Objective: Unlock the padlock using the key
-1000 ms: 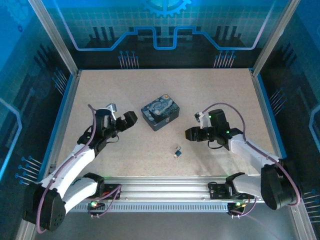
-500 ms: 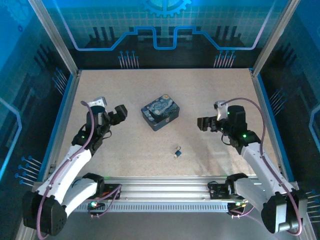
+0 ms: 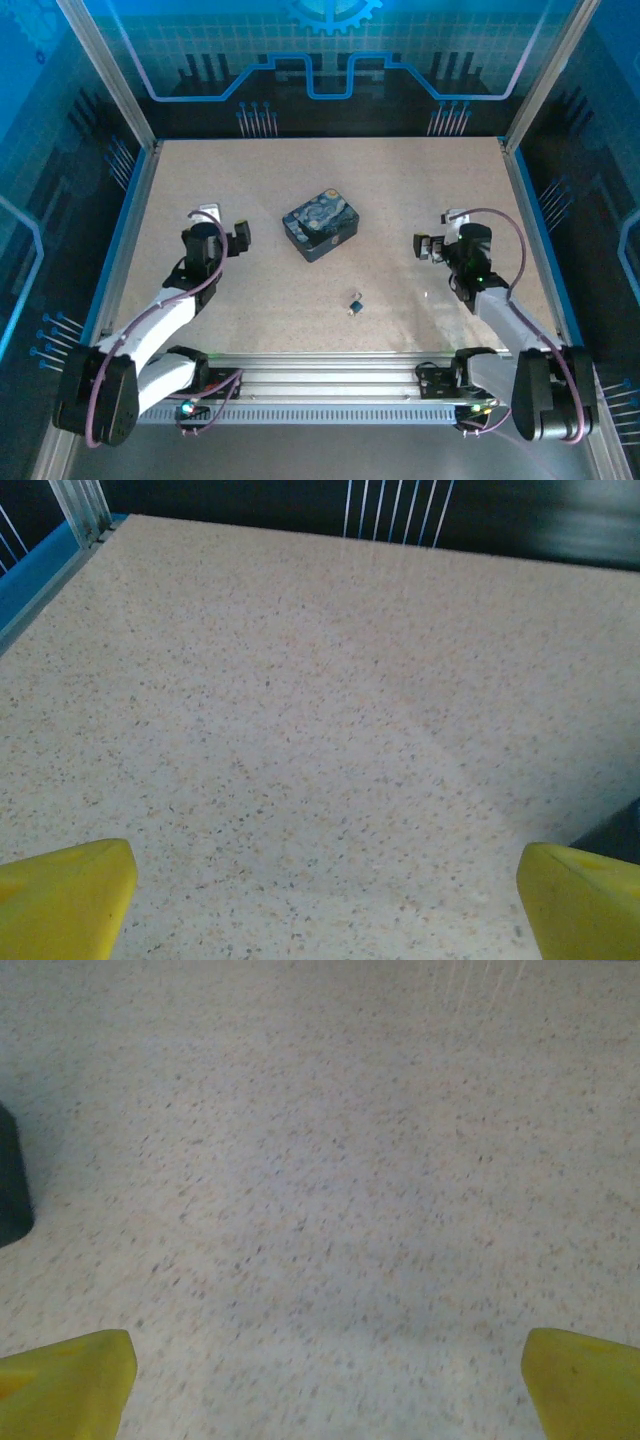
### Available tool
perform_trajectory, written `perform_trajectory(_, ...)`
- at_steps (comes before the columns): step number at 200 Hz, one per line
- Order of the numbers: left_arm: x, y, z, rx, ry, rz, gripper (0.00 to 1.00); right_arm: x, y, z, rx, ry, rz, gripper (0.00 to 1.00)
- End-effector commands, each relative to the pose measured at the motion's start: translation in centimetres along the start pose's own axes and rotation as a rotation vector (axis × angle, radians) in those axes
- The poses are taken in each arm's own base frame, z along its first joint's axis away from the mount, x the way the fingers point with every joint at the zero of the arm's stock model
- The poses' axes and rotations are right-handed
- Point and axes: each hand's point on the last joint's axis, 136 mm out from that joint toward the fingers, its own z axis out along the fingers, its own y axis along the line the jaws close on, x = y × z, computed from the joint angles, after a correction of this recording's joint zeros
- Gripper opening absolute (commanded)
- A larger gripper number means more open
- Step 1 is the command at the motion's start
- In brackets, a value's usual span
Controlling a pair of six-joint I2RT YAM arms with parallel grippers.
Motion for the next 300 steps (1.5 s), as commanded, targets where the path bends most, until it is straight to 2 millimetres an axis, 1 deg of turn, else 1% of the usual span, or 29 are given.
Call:
perform_trajectory(1, -0.8, 0.6, 1.1, -0.025, -0.072, 0.034, 0.99, -2.1, -1.3, 1.1, 0.04, -0.139, -0.012, 1.0)
perform_trajectory(27, -0.1, 0.5, 2.2, -0.004, -0.068, 0.024, 0.99, -1.7, -1.2, 2.8, 0.013, -0.165, -0.001, 1.0)
perform_trajectory(42, 0.2, 0.5, 2.8, 0.012, -0.066, 0.023, 0.99, -1.8, -0.9, 3.8, -0.012, -0.176, 0.013, 1.0)
perform_trajectory(56, 0.3, 0.4, 3.4, 0.025, -0.072, 0.019, 0.99, -1.1, -0.4, 4.9, -0.04, -0.144, 0.003, 1.0)
perform_trajectory(75, 0.7, 0.4, 4.2, 0.041, -0.073, 0.038, 0.99, -0.3, 0.3, 5.8, -0.065, -0.135, -0.023, 1.0)
perform_trajectory(97, 1.0, 0.1, 4.9, 0.069, -0.073, 0.074, 0.99, -0.1, 0.5, 5.9, -0.068, -0.133, -0.031, 1.0)
perform_trajectory(114, 0.6, -0.5, 5.4, 0.106, -0.11, 0.108, 0.99, -0.2, 0.6, 6.0, -0.061, -0.128, -0.045, 1.0)
perform_trajectory(131, 1.6, 0.1, 6.6, 0.111, -0.097, 0.075, 0.99, -0.2, 0.7, 6.1, -0.048, -0.123, -0.055, 1.0)
perform_trajectory(139, 2.3, 0.7, 6.9, 0.115, -0.095, 0.044, 0.99, -0.2, 0.7, 6.1, -0.044, -0.122, -0.058, 1.0)
perform_trajectory(142, 2.2, 1.0, 7.0, 0.109, -0.106, 0.032, 0.99, -0.2, 0.8, 6.1, -0.044, -0.122, -0.059, 1.0)
perform_trajectory(157, 2.5, 1.8, 6.8, 0.094, -0.103, -0.005, 0.99, -0.1, 0.8, 6.1, -0.042, -0.12, -0.061, 1.0)
perform_trajectory(204, 2.4, 1.8, 6.9, 0.095, -0.107, -0.003, 0.99, -0.2, 1.1, 6.2, -0.035, -0.119, -0.079, 1.0)
perform_trajectory(300, 2.3, 1.8, 6.9, 0.095, -0.111, 0.0, 0.99, -0.1, 1.1, 6.2, -0.036, -0.116, -0.078, 1.0)
